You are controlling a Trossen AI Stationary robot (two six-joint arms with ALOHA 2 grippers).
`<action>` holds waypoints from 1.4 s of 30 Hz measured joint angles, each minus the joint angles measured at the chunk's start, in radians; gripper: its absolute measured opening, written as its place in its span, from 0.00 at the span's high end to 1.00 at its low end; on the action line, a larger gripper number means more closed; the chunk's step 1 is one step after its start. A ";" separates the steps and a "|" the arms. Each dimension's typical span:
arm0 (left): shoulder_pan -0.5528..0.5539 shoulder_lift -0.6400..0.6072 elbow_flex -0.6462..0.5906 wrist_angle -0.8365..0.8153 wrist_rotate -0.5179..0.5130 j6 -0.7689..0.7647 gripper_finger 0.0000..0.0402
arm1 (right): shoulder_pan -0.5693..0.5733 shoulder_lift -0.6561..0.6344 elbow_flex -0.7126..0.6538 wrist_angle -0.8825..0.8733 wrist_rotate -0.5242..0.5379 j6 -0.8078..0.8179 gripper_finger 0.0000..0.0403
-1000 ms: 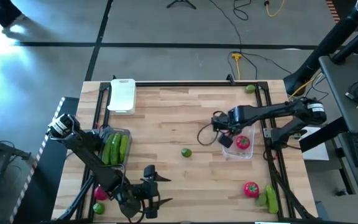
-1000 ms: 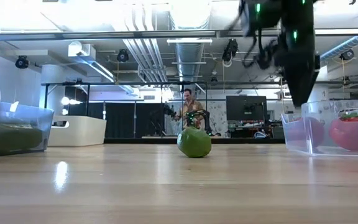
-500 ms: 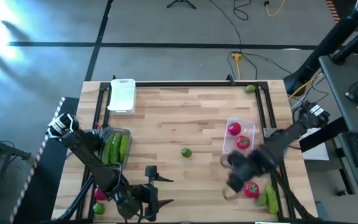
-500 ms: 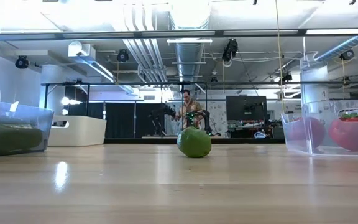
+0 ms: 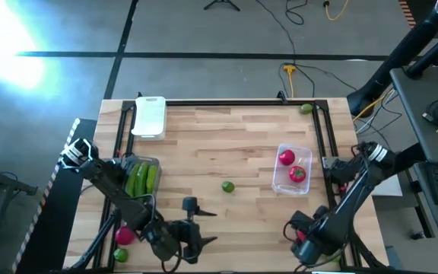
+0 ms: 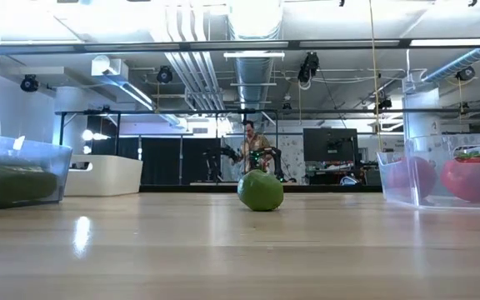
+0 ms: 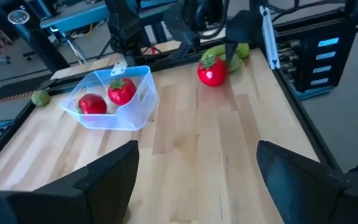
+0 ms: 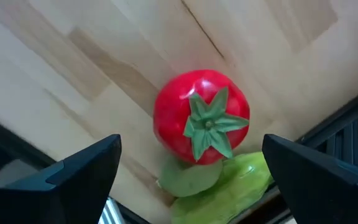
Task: Sort produce into baskets
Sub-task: Put the tomato into the transparent bin
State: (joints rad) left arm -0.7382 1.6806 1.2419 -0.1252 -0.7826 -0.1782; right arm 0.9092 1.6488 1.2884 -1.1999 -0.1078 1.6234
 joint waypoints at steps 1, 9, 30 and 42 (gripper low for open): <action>0.002 0.000 -0.003 0.001 0.007 -0.003 0.23 | -0.004 0.011 0.000 0.000 -0.018 -0.010 0.05; 0.007 0.001 -0.013 -0.003 0.019 -0.030 0.23 | -0.031 0.052 -0.059 0.010 -0.103 -0.069 0.04; 0.007 0.001 -0.014 -0.005 0.068 -0.052 0.23 | -0.037 0.028 -0.244 0.237 -0.072 -0.094 0.05; 0.006 0.001 -0.014 -0.015 0.068 -0.086 0.23 | -0.083 0.008 -0.244 0.241 -0.013 -0.130 0.05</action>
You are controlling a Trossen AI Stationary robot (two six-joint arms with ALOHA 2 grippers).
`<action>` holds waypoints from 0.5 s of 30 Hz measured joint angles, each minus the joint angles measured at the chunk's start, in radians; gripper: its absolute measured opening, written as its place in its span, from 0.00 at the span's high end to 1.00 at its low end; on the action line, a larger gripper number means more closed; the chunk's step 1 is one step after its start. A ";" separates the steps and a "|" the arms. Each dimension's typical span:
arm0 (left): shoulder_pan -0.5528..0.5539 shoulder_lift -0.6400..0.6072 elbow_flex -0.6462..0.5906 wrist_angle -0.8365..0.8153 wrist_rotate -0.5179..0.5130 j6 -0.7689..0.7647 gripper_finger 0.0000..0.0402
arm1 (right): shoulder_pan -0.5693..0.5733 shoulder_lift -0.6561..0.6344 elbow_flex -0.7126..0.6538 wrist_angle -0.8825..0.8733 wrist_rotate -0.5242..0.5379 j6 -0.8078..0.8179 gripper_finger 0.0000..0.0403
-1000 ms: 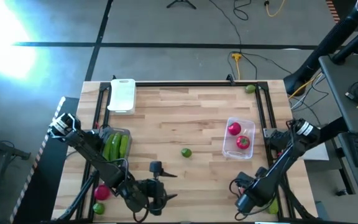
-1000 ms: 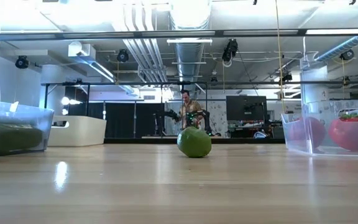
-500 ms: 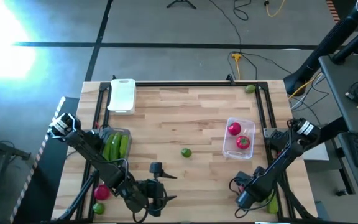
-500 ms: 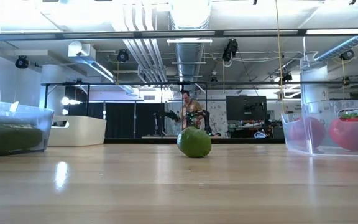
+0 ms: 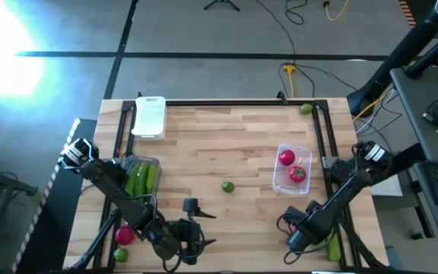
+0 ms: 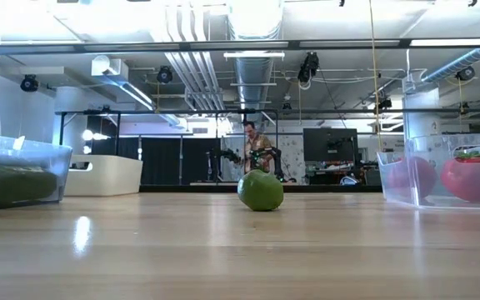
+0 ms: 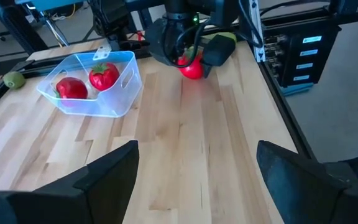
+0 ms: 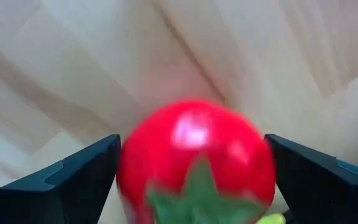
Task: Sort produce into baskets
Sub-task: Put the tomato into the transparent bin
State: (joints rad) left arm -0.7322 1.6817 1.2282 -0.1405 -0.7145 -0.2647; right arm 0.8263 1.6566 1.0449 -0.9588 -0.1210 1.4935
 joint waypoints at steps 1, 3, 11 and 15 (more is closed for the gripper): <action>0.000 0.000 0.000 -0.004 0.000 -0.005 0.23 | -0.004 0.000 -0.002 -0.002 0.004 -0.003 0.05; 0.000 0.000 0.000 -0.020 0.000 -0.010 0.23 | -0.012 0.000 -0.004 0.000 0.007 -0.016 0.05; -0.046 -0.014 0.003 -0.038 0.000 -0.008 0.23 | -0.017 0.000 -0.005 -0.001 -0.078 -0.048 0.16; -0.079 -0.014 0.042 -0.075 -0.003 -0.007 0.23 | -0.031 0.000 0.001 -0.006 -0.156 -0.093 0.27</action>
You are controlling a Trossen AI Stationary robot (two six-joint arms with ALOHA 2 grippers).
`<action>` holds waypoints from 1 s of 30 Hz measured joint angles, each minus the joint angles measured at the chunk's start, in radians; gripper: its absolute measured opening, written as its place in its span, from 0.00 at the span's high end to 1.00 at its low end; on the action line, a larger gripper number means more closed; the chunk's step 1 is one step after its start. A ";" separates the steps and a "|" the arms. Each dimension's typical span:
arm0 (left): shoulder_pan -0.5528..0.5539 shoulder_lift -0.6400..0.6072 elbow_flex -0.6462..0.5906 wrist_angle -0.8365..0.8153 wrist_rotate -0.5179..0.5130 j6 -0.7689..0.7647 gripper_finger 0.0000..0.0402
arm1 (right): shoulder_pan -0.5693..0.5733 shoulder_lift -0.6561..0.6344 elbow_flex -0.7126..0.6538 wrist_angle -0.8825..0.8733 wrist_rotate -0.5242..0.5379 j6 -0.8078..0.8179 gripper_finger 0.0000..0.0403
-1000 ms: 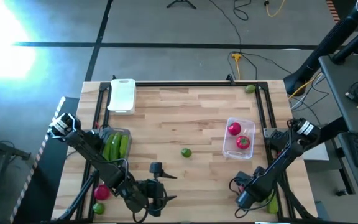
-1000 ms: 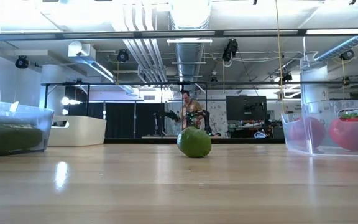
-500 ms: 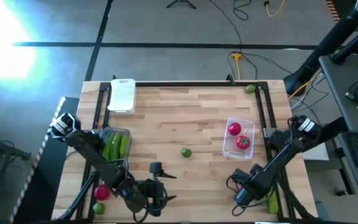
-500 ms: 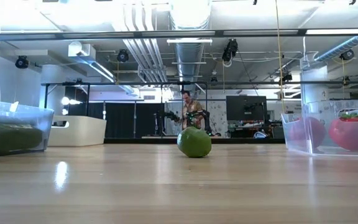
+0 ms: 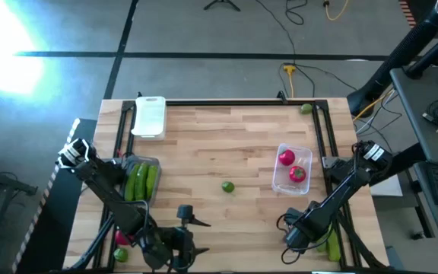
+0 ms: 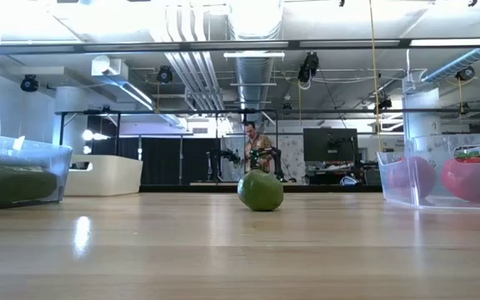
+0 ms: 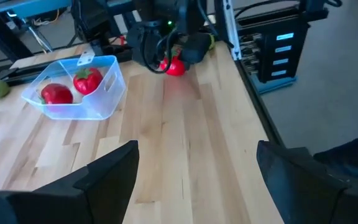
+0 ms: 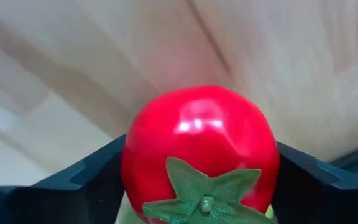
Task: Sort produce into baskets
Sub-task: Put the tomato into the transparent bin
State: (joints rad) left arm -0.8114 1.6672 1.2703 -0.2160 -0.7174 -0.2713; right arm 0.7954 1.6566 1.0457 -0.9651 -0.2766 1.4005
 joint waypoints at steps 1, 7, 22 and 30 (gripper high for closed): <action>-0.009 0.000 0.014 -0.017 -0.003 0.000 0.23 | -0.007 -0.001 0.009 -0.005 -0.010 -0.021 0.29; -0.076 0.000 0.048 -0.081 -0.004 0.002 0.23 | -0.080 -0.056 0.149 -0.209 0.051 -0.153 0.30; -0.096 0.000 0.038 -0.116 -0.043 -0.039 0.23 | -0.638 -0.254 0.183 -0.441 0.415 -0.492 0.30; -0.097 0.000 0.038 -0.155 -0.043 -0.103 0.23 | -0.831 -0.237 -0.051 -0.145 0.302 -0.686 0.28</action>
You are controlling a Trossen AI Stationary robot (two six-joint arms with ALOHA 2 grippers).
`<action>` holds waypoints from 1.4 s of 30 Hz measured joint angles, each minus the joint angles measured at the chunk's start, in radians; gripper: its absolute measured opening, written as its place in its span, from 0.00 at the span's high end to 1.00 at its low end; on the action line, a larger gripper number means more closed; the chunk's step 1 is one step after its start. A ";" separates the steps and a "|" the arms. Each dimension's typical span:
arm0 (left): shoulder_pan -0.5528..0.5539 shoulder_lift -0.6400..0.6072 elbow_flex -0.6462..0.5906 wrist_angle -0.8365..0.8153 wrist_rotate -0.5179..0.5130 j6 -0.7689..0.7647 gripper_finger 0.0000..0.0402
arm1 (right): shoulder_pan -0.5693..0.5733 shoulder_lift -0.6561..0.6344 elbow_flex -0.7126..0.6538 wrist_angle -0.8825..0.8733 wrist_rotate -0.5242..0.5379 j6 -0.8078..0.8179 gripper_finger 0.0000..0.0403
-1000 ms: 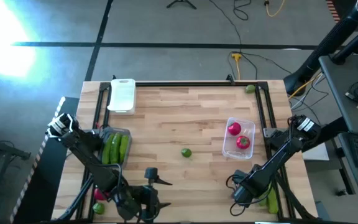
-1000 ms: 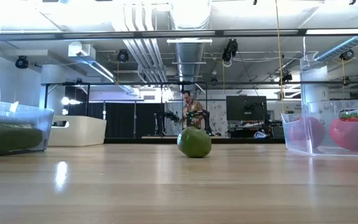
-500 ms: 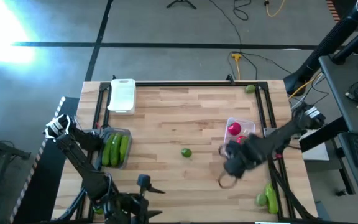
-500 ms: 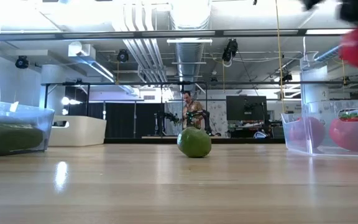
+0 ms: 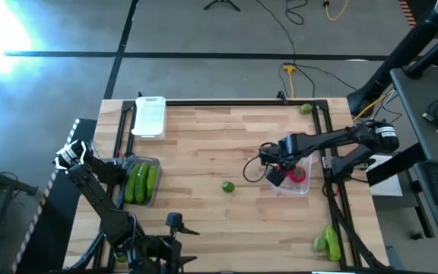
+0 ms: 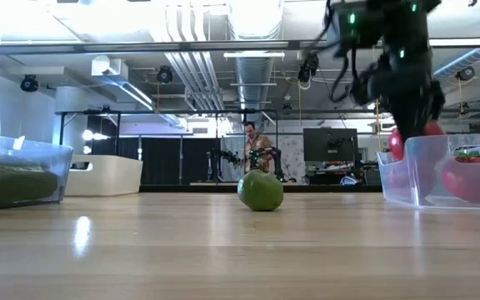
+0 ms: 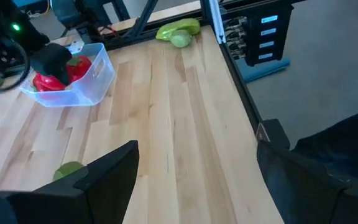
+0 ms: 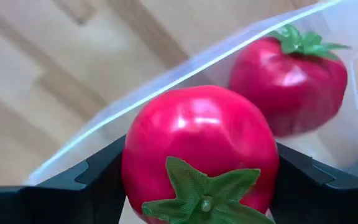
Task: Sort produce into baskets
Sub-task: Put the tomato into the transparent bin
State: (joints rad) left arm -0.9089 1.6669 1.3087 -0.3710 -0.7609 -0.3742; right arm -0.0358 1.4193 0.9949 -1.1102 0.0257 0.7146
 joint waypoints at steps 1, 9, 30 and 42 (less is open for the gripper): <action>0.000 0.000 0.000 0.000 0.000 -0.006 0.23 | -0.015 0.004 -0.013 0.003 0.000 -0.011 0.27; 0.006 0.000 -0.001 0.003 -0.101 -0.069 0.23 | -0.052 0.005 -0.061 0.019 0.002 -0.030 0.11; -0.124 0.034 0.138 -0.962 0.678 -1.068 0.23 | 0.349 -0.007 0.413 -0.184 0.119 0.177 0.05; -0.118 0.034 -0.175 -0.882 1.033 -1.047 0.13 | 0.572 -0.002 0.423 -0.159 0.272 0.315 0.05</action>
State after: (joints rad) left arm -1.0267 1.7008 1.1336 -1.2526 0.2721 -1.4210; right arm 0.5362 1.4170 1.4181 -1.2697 0.2979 1.0294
